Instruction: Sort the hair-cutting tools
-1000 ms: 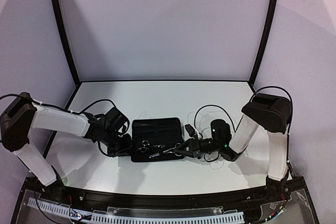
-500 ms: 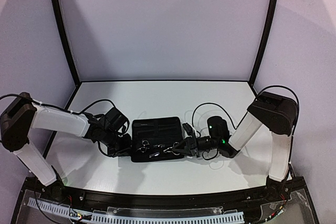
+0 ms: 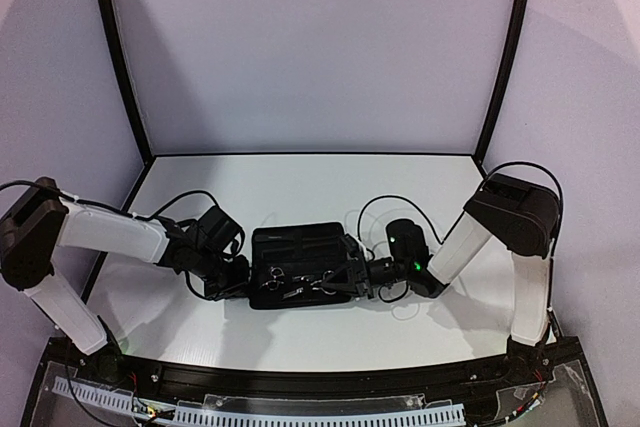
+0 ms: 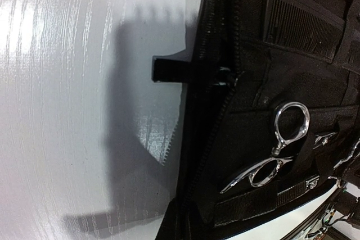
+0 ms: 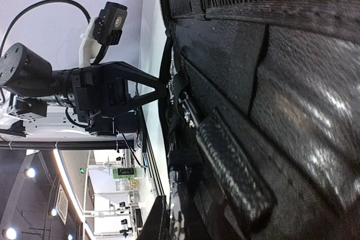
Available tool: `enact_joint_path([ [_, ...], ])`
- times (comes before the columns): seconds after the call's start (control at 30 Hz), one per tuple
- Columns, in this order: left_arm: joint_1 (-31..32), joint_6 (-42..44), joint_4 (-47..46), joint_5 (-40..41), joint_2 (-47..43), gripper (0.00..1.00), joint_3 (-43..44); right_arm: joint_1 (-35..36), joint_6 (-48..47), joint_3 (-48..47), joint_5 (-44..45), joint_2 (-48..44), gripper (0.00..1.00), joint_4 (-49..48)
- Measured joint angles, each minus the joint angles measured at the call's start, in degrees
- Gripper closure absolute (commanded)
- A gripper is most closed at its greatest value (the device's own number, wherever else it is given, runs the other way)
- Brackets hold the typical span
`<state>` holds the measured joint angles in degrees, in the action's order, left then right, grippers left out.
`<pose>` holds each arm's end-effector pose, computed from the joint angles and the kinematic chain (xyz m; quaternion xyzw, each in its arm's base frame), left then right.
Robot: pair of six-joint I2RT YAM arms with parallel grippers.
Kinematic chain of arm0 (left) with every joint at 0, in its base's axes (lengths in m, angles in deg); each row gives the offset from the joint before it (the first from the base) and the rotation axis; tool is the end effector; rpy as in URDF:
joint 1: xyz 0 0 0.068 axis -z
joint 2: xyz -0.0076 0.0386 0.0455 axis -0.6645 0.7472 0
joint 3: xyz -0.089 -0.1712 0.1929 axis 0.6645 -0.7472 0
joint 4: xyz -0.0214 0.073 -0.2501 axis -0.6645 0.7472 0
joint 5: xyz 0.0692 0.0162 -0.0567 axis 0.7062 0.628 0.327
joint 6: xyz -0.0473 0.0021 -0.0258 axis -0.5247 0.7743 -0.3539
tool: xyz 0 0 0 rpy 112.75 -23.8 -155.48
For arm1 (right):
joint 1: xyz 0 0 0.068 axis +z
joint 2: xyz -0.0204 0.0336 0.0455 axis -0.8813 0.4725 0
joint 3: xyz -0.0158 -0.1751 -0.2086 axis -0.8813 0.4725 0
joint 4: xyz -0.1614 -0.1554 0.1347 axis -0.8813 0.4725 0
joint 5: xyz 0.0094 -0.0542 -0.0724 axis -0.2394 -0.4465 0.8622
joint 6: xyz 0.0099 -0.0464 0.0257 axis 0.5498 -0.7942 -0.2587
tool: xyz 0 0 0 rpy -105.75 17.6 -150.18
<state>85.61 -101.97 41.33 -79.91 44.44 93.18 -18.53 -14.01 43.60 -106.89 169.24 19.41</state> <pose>0.1996 -0.2026 0.1396 -0.0774 0.9653 -0.2394 0.0694 0.2274 0.2502 0.0834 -0.0626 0.7882 0.6119 0.0168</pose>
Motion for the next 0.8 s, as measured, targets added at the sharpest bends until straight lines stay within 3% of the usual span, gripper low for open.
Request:
enact_joint_path([
  [0.13,0.0,-0.01,-0.02,0.0,-0.01,0.99,-0.01,0.45,-0.13,-0.61,0.76,0.13,0.85,1.69],
  [0.27,0.13,-0.22,-0.42,-0.22,0.06,0.99,-0.01,1.71,-1.57,-0.8,3.23,-0.66,0.71,6.88],
  [0.53,1.66,-1.57,-2.54,-0.64,0.5,0.99,-0.34,4.09,-10.56,-3.52,10.56,-12.64,0.47,30.1],
  [0.8,2.34,-2.36,-3.5,-1.03,0.86,0.99,-0.4,4.72,-19.05,-9.22,19.33,-21.56,0.29,55.55],
])
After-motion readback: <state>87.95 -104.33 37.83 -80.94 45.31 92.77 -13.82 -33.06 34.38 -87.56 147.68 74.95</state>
